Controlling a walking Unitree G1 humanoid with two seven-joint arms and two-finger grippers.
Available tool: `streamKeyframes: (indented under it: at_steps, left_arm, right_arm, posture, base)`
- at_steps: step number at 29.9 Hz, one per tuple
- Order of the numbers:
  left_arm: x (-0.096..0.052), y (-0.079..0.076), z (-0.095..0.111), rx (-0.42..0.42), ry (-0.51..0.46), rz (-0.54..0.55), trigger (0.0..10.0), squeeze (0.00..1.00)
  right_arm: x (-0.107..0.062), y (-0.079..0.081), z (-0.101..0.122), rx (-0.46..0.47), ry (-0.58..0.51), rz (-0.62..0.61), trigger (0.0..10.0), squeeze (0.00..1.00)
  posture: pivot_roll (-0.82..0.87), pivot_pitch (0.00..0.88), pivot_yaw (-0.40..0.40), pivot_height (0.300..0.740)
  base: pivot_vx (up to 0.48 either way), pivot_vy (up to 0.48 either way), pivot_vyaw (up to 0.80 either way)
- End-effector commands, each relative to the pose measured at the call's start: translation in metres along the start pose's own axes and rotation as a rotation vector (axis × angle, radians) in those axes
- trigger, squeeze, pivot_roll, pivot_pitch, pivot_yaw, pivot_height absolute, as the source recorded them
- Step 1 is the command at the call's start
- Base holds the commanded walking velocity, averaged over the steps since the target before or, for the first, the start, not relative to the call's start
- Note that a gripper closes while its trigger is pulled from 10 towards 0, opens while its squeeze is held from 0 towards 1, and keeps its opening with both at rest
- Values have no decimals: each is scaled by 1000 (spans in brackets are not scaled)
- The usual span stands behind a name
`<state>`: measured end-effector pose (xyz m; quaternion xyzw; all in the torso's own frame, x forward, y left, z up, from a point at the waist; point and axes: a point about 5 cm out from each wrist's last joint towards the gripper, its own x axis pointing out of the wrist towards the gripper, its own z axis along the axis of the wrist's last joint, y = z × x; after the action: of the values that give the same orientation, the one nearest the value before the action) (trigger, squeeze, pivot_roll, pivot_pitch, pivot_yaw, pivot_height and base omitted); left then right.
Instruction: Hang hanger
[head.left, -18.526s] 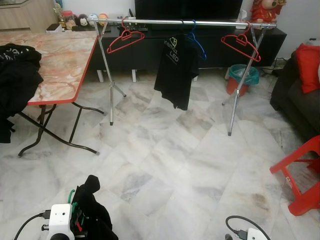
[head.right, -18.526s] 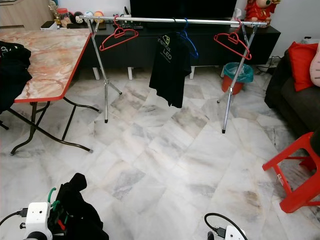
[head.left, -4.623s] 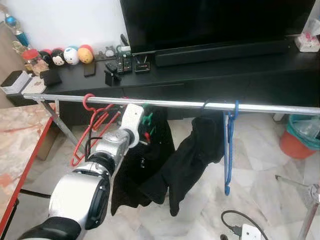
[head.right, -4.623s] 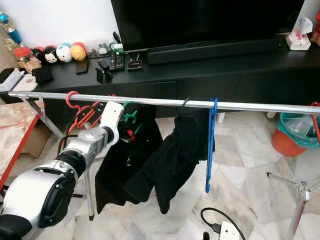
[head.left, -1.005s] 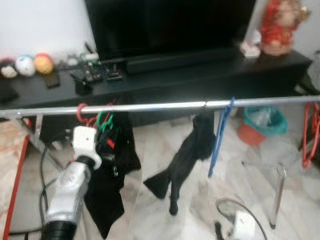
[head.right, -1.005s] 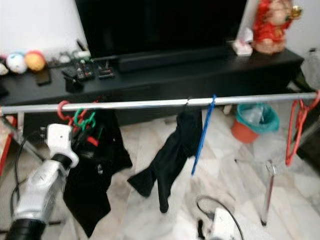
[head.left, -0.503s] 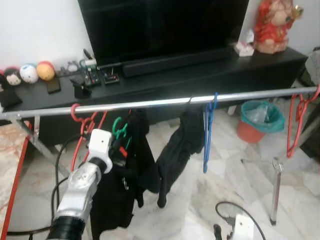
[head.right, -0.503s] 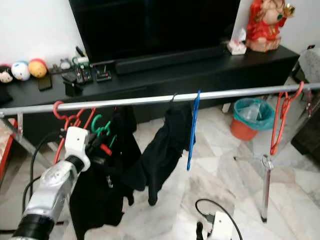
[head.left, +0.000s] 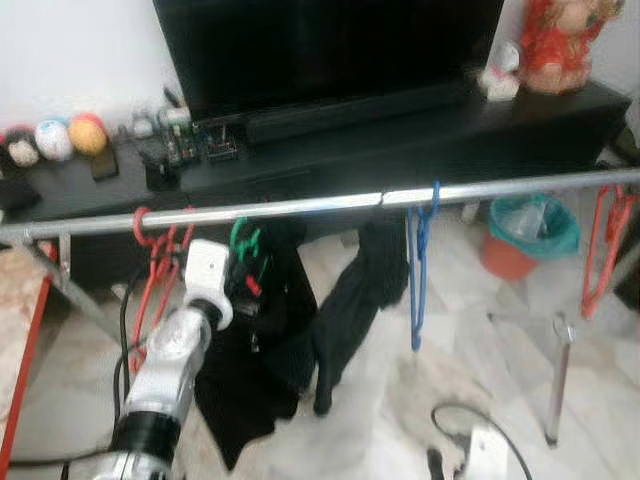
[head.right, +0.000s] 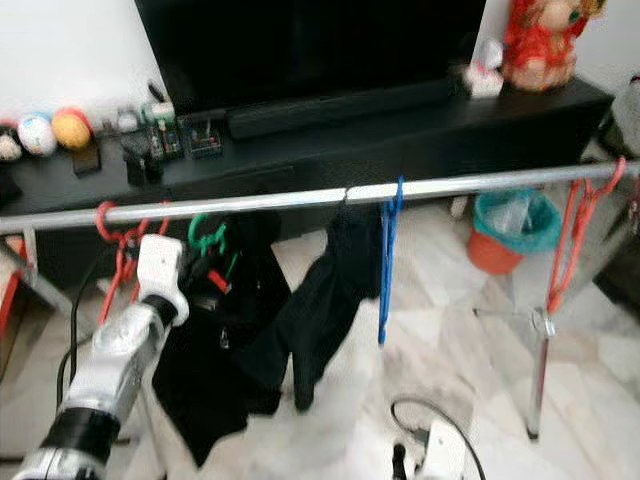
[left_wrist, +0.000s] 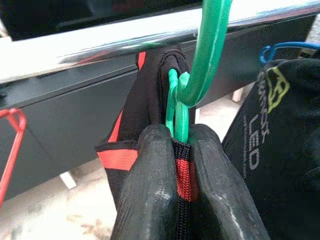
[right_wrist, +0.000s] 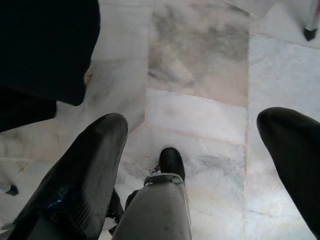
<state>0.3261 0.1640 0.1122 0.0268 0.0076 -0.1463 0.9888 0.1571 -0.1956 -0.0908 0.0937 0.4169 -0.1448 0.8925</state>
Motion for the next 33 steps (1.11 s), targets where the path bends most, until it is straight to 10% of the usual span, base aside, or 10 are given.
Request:
streamKeyframes:
  at_steps: [1,33]
  left_arm:
    - [0,5,5,15,-28,12,10000,0]
    - [0,4,3,19,-28,-9,10000,0]
  right_arm:
    - [-1,0,-3,8,9,-5,10000,0]
    - [-1,-2,-5,-2,27,-4,10000,0]
  posture:
    - [-41,0,65,740]
    - [-37,0,59,740]
  base:
    - [0,0,0]
    - [186,0,0]
